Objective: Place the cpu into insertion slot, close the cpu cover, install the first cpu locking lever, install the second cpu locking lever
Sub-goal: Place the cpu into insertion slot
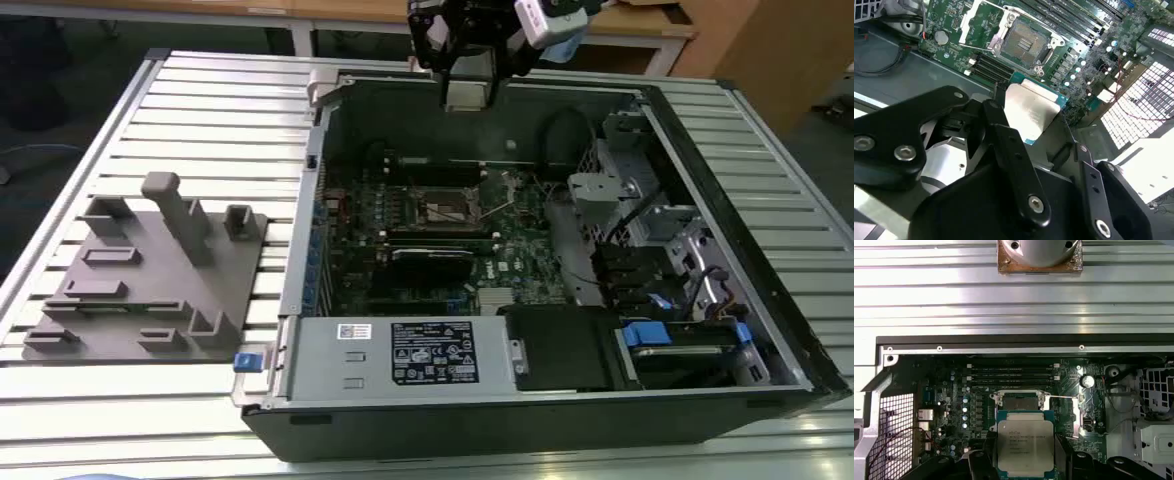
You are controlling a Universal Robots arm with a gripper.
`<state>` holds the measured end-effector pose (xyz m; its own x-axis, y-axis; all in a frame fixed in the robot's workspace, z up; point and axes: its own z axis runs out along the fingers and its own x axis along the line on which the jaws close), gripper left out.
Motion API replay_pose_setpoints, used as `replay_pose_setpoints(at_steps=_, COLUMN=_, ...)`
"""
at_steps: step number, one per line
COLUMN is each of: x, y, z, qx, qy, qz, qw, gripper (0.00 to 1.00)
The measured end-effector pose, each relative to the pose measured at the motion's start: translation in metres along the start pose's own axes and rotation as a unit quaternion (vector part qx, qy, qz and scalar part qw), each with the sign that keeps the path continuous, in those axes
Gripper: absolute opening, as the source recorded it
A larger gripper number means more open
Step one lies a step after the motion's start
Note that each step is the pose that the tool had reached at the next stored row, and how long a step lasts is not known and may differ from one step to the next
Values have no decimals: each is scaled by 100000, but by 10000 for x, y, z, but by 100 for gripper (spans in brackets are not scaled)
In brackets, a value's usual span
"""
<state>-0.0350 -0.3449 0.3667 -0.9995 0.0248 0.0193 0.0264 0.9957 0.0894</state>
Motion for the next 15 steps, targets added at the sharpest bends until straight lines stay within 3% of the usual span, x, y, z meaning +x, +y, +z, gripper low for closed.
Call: replay_pose_setpoints(at_steps=15, x=-1, y=-3, z=37, qx=0, qy=1, qz=1, qw=100000, gripper=54)
